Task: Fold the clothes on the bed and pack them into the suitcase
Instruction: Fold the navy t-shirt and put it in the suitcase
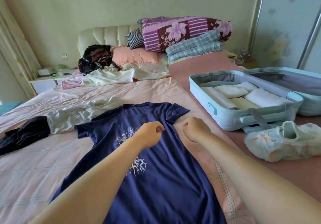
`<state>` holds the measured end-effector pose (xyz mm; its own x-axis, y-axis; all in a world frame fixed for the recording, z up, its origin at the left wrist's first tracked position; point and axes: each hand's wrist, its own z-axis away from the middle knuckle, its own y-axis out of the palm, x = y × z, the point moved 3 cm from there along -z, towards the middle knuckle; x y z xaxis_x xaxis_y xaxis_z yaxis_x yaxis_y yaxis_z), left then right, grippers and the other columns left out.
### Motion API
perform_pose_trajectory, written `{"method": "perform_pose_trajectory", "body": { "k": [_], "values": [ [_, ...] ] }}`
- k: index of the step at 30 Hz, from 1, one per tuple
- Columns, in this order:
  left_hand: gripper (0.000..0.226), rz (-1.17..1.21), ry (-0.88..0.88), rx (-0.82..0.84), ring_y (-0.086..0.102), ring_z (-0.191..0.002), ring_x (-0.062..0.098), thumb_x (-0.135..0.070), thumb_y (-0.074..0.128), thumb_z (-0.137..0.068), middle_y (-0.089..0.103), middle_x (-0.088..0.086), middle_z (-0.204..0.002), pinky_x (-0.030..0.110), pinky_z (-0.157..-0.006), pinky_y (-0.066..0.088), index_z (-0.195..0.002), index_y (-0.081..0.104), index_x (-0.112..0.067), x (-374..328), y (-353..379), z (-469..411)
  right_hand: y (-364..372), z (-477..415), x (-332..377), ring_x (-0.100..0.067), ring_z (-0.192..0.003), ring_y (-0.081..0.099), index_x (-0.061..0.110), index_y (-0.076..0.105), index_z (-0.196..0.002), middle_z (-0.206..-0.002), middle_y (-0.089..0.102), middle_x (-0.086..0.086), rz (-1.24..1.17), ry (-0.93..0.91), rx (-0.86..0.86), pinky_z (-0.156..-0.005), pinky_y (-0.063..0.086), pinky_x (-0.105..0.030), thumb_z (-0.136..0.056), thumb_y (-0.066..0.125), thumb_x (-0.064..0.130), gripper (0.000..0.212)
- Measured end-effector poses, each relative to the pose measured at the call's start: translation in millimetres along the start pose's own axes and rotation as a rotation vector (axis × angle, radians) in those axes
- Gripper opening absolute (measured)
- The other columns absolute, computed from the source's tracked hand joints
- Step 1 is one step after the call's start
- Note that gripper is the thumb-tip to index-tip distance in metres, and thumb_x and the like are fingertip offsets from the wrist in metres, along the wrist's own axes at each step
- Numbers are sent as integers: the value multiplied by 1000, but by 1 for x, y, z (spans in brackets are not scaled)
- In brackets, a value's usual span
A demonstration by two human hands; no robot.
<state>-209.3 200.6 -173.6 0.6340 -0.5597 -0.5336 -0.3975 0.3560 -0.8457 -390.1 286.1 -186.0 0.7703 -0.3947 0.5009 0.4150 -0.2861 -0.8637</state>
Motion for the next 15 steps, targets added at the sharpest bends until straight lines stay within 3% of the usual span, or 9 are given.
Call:
{"method": "perform_pose_trajectory", "body": {
  "k": [2, 4, 7, 9, 11, 13, 15],
  "values": [
    [31, 19, -13, -43, 58, -67, 11, -15, 41, -96, 64, -4, -106, 26, -59, 50, -119, 60, -24, 6, 1, -29, 10, -28, -3, -27, -116, 57, 25, 56, -136, -136, 51, -4, 58, -75, -15, -92, 48, -37, -92, 46, 8, 48],
    [35, 14, -9, -60, 61, -78, 14, -15, 41, -95, 62, -5, -110, 30, -70, 54, -126, 56, -23, 11, 4, -57, 23, -55, -4, -29, -117, 56, 28, 43, -146, -143, 38, -4, 154, -162, -54, -90, 49, -40, -90, 47, 3, 62],
    [42, -9, 17, -58, 61, -102, 19, -15, 41, -97, 56, -5, -128, 30, -83, 53, -138, 48, -21, 17, 15, -97, 45, -97, -7, -31, -110, 62, 33, 37, -150, -152, 33, 0, 226, -233, -53, -85, 53, -42, -91, 52, 11, 64],
    [44, -32, 35, -73, 55, -116, 19, -14, 40, -98, 51, -3, -137, 34, -93, 51, -141, 45, -21, 20, 21, -120, 56, -115, -7, -28, -118, 60, 33, 47, -146, -151, 42, 2, 202, -267, -12, -90, 51, -40, -93, 53, 19, 55],
    [44, -51, 63, -97, 47, -126, 18, -13, 40, -97, 49, -1, -139, 34, -102, 44, -141, 45, -20, 24, 27, -142, 59, -131, -9, -26, -115, 62, 29, 64, -129, -133, 61, 2, 144, -290, -6, -91, 51, -37, -94, 52, 19, 38],
    [45, -79, 90, -115, 41, -132, 20, -13, 39, -98, 48, 2, -141, 34, -107, 38, -142, 43, -18, 27, 32, -159, 48, -144, -12, -29, -99, 65, 22, 71, -103, -106, 69, -3, 97, -334, -69, -81, 52, -36, -90, 50, 17, 25],
    [46, -130, 96, -132, 37, -136, 23, -15, 39, -99, 45, 2, -146, 37, -111, 33, -145, 40, -16, 27, 35, -172, 29, -156, -19, -33, -91, 64, 16, 66, -88, -96, 64, -7, 113, -384, -137, -72, 49, -35, -84, 52, 15, 15]
  ]
}}
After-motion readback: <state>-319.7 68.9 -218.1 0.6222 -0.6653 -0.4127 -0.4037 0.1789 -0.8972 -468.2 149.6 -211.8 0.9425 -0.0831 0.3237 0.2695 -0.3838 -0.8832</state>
